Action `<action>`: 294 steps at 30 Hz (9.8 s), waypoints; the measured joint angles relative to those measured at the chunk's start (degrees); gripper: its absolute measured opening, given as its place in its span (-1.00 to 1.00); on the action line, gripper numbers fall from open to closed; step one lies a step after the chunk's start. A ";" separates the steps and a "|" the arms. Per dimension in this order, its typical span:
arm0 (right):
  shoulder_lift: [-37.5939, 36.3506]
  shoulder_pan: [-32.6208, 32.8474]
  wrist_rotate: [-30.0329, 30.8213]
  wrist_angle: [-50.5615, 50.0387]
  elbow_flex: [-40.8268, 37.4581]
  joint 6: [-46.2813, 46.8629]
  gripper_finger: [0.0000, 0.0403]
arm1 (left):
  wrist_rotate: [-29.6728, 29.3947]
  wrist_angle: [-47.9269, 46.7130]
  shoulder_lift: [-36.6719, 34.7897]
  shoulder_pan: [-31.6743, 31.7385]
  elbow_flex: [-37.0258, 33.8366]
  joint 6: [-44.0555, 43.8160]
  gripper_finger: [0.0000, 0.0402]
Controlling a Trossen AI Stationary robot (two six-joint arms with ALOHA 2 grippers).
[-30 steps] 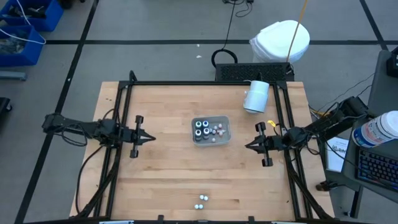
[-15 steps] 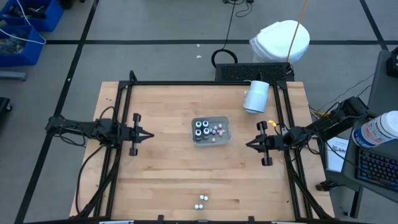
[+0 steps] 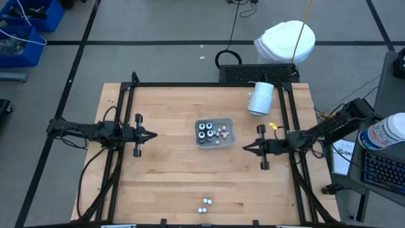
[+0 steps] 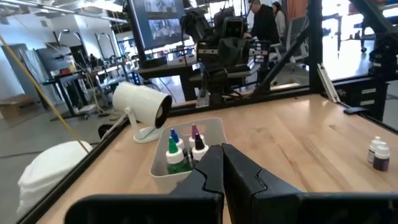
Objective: Pick & Place food coloring
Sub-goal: Put the small purple food coloring bottle into the gray bin
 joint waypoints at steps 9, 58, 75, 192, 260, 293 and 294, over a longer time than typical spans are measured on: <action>14.04 2.40 2.61 -39.58 30.03 10.61 -1.00 | 0.00 0.18 0.00 -0.01 -0.02 4.31 -0.83; 69.72 14.99 -0.96 -75.42 81.96 36.77 -0.08 | 0.07 -1.94 0.00 0.00 -0.02 -0.07 -0.81; 69.68 13.59 -3.10 -66.22 74.30 40.15 -0.10 | 0.07 -1.94 0.00 0.00 -0.02 0.01 -0.81; 37.55 -17.82 8.01 -56.15 38.27 34.84 -0.73 | -0.02 -4.86 0.02 0.00 -0.04 1.26 -0.81; 41.60 -23.67 -0.45 -58.54 38.69 31.16 -0.74 | -0.26 -4.86 0.02 0.00 -0.04 2.77 -0.81; 41.60 -24.52 -3.52 -59.65 38.66 28.13 -0.74 | -0.31 -4.91 0.02 -0.02 -0.04 2.66 -0.81; 41.60 -24.52 -3.54 -59.85 38.66 27.87 -0.74 | -0.31 -4.91 0.02 -0.02 -0.04 2.66 -0.81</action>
